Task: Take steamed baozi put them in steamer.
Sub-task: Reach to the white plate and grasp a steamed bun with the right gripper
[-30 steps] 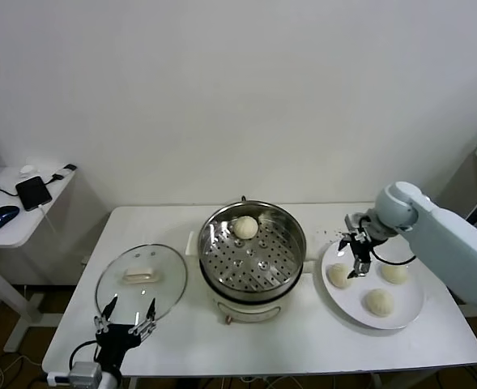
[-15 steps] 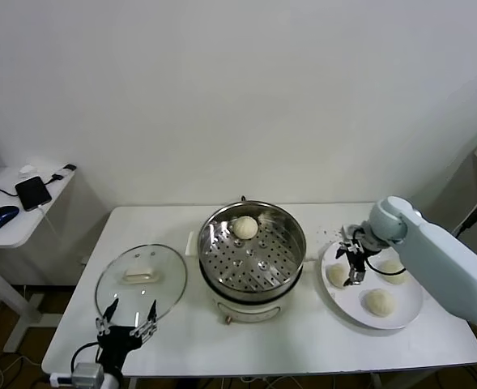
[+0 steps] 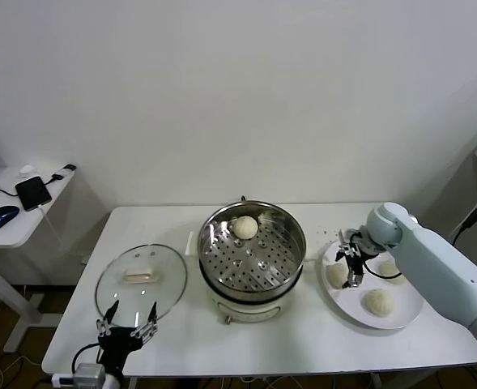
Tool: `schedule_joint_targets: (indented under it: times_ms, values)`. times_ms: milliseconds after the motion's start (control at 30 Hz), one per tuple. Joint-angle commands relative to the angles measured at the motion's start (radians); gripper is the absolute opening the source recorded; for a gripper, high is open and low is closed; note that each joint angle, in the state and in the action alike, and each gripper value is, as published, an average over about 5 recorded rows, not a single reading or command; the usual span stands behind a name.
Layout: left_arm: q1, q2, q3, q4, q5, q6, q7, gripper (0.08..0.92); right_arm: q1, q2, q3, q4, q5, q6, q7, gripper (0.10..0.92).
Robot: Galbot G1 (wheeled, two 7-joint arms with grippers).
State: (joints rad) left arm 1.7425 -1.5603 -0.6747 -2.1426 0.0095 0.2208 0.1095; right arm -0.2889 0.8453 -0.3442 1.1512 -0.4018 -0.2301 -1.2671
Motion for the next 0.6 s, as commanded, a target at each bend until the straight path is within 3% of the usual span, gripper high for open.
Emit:
schedule_joint_targets:
  times_ms: [33, 333, 600]
  values:
    - [-0.001, 0.0, 0.001, 0.003, 0.001, 0.001, 0.001, 0.823, -0.006, 0.01, 0.006, -0.02, -0.008, 0.004, 0.012, 0.823]
    - [-0.006, -0.001, 0.0, 0.008, 0.001, 0.001, 0.001, 0.823, -0.007, 0.012, 0.005, -0.023, -0.001, 0.004, 0.007, 0.789]
    - [-0.008, 0.0, 0.001, 0.01, 0.001, 0.002, 0.001, 0.823, 0.001, -0.004, 0.011, -0.012, 0.019, 0.001, 0.004, 0.578]
